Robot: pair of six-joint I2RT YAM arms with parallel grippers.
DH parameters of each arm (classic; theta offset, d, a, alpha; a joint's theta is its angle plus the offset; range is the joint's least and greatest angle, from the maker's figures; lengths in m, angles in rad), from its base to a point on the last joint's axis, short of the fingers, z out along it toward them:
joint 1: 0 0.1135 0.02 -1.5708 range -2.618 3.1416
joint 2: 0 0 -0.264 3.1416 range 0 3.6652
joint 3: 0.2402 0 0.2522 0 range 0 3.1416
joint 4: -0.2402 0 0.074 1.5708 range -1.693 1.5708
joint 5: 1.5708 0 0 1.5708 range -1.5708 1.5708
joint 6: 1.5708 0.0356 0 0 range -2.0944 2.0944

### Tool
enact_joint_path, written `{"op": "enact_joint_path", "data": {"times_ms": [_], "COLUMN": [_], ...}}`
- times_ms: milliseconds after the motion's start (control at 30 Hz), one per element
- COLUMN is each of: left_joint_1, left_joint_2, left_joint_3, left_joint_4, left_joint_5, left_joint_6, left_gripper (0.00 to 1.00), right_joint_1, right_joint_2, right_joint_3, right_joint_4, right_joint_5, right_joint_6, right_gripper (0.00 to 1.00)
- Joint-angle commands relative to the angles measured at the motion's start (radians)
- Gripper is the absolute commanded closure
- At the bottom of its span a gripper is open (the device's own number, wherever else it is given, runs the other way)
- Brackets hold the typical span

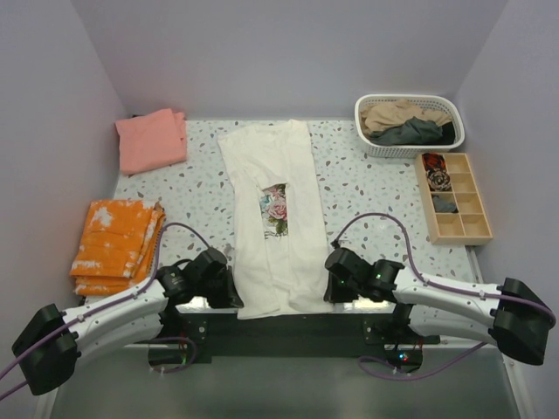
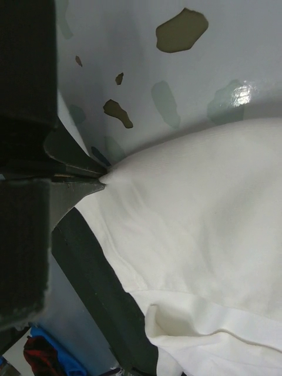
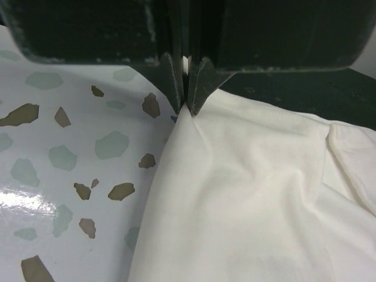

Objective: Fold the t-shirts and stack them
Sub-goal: Fold the tshirt

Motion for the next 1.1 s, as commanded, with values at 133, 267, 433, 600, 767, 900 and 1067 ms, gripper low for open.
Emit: {"op": "enact_joint_path", "data": {"times_ms": [133, 267, 433, 600, 767, 900, 1067], "left_joint_1": [-0.007, -0.007, -0.007, -0.006, -0.007, -0.004, 0.022], "left_joint_2": [-0.060, -0.063, -0.037, -0.005, 0.130, 0.220, 0.314], "left_joint_3": [0.061, 0.061, 0.109, 0.217, 0.304, 0.373, 0.472], "left_joint_4": [-0.076, -0.068, -0.021, 0.062, 0.145, 0.176, 0.134], "left_joint_5": [-0.092, -0.084, -0.081, -0.165, -0.236, -0.314, -0.408], "left_joint_6": [0.003, -0.001, 0.031, 0.086, 0.135, 0.178, 0.232], "left_gripper": [1.00, 1.00, 1.00, 1.00, 1.00, 1.00, 1.00], "right_joint_1": [-0.003, -0.003, -0.003, -0.003, -0.018, -0.055, -0.145], "right_joint_2": [-0.087, -0.100, -0.078, -0.037, 0.089, 0.166, 0.267], "right_joint_3": [0.065, 0.068, 0.114, 0.229, 0.339, 0.407, 0.513], "right_joint_4": [-0.216, -0.185, -0.106, -0.080, -0.049, -0.020, 0.049], "right_joint_5": [0.118, 0.101, 0.058, 0.156, 0.283, 0.372, 0.371], "right_joint_6": [0.015, -0.016, -0.080, -0.201, -0.342, -0.438, -0.583], "right_gripper": [1.00, 1.00, 1.00, 1.00, 1.00, 1.00, 0.99]}}
